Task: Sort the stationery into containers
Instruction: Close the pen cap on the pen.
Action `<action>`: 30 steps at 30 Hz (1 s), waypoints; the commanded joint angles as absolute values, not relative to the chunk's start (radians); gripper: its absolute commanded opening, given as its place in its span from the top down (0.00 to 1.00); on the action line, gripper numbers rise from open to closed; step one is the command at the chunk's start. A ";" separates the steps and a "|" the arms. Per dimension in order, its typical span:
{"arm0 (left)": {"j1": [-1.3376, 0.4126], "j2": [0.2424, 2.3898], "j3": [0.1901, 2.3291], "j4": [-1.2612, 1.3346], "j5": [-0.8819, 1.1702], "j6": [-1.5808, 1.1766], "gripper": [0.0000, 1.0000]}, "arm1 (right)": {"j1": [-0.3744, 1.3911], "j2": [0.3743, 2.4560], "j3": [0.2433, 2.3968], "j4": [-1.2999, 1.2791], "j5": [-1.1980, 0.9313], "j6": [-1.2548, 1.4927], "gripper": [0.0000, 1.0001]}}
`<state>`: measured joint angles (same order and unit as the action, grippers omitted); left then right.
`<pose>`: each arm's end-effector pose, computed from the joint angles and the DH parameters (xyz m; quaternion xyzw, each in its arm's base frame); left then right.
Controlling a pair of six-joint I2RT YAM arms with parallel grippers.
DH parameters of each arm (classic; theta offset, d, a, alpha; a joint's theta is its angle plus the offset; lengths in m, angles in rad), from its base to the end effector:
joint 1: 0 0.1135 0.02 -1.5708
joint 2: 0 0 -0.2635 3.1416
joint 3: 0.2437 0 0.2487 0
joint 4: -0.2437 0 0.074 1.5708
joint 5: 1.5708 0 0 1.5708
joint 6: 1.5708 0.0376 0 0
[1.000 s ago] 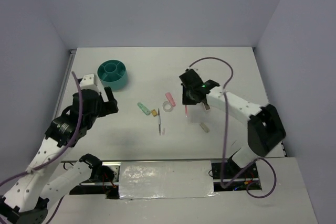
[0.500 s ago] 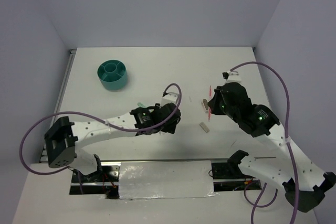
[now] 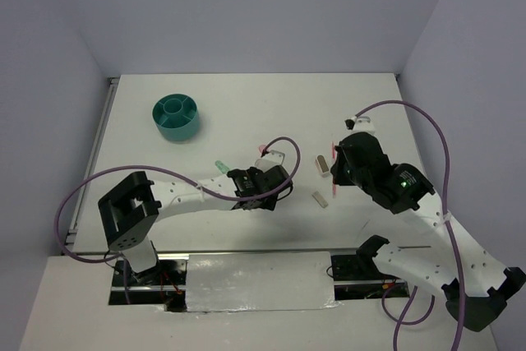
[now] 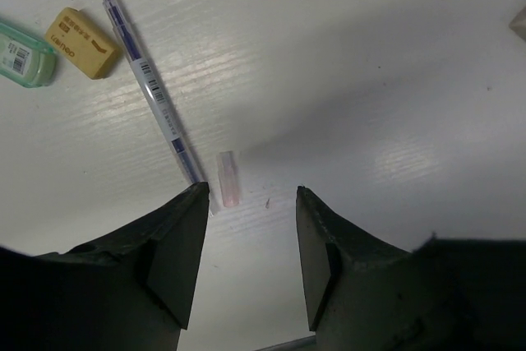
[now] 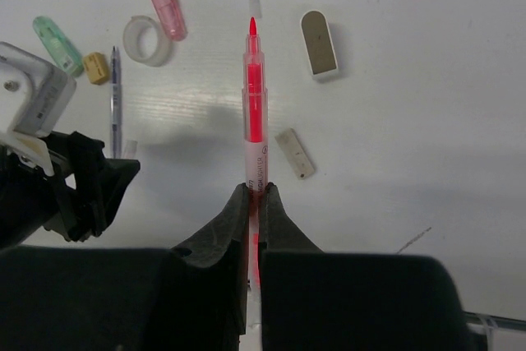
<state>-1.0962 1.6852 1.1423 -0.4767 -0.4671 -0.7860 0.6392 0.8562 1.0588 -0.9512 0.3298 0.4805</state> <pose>0.1723 -0.2983 0.2103 0.0824 0.9346 -0.0828 0.3359 0.1292 0.0809 0.3453 -0.0063 0.9066 0.0818 0.4139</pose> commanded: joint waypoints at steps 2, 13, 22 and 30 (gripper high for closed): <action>-1.060 1.697 1.126 -0.433 -0.477 -0.778 0.41 | 0.643 0.864 1.040 -0.934 0.341 0.457 1.00; -1.046 1.762 1.115 -0.408 -0.480 -0.791 0.42 | 0.643 0.882 1.020 -0.920 0.331 0.445 1.00; -1.046 1.772 1.086 -0.402 -0.471 -0.808 0.45 | 0.643 0.893 1.012 -0.927 0.334 0.436 1.00; -1.046 1.775 1.075 -0.391 -0.460 -0.808 0.45 | 0.643 0.900 1.006 -0.920 0.331 0.433 1.00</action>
